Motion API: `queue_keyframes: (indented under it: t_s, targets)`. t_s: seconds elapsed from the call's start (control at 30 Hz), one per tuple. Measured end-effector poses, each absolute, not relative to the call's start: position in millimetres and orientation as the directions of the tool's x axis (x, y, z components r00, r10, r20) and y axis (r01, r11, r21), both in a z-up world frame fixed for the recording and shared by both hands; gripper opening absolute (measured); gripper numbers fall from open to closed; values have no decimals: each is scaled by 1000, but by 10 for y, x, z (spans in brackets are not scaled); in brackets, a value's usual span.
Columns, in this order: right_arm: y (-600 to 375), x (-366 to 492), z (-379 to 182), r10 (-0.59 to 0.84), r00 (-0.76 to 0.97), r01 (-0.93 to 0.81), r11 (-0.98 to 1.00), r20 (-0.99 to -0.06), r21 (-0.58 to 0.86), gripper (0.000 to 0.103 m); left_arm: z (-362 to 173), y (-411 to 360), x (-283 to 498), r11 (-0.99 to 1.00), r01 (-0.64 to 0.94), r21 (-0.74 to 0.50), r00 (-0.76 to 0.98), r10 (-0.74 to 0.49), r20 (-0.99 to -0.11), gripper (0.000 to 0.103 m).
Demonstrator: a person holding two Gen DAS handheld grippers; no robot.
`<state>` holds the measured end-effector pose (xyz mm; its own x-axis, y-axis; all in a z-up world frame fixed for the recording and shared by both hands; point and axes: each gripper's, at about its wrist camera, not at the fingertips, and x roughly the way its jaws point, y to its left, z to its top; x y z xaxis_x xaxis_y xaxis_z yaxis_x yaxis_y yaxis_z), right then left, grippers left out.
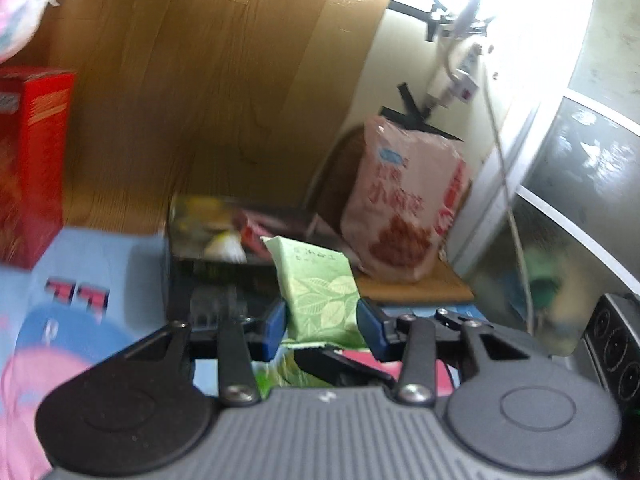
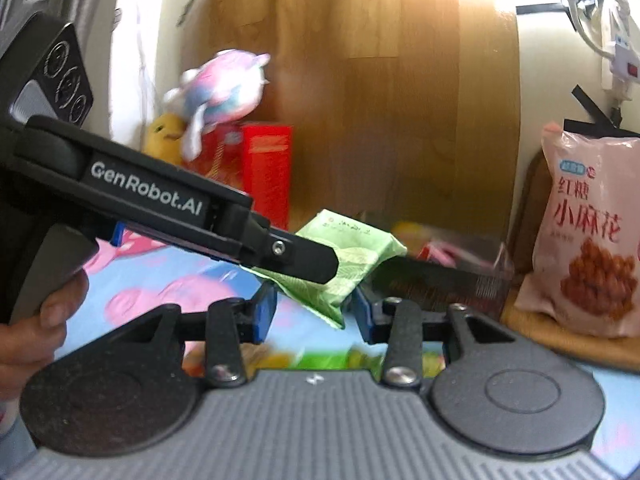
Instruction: Organize snacks
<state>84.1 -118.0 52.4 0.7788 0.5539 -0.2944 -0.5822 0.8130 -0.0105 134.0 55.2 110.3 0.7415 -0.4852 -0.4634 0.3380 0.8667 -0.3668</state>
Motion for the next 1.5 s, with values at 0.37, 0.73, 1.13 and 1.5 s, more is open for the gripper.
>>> queue_keyframes:
  t_s: [0.37,0.73,1.13,1.5]
  targets:
    - [-1391,1964,491,373,852,-389,921,-368,32,43,925,94,2464,890,298,-344,716,-447,-536,57]
    - [-1456,1083,334,620,682,-560,784,-387,268,46,774,1242,1399,868,184,-461,763,-422,-491,73]
    - [-816,558,26,681,568,-648,716,-462,259,35,234,1270,934,814,88,-575,682,-470,-561,67]
    - [-1342,87,166,604,698,-593,788,-384,163,28,505,683,452,789,285,-544,652,-576,-494,67]
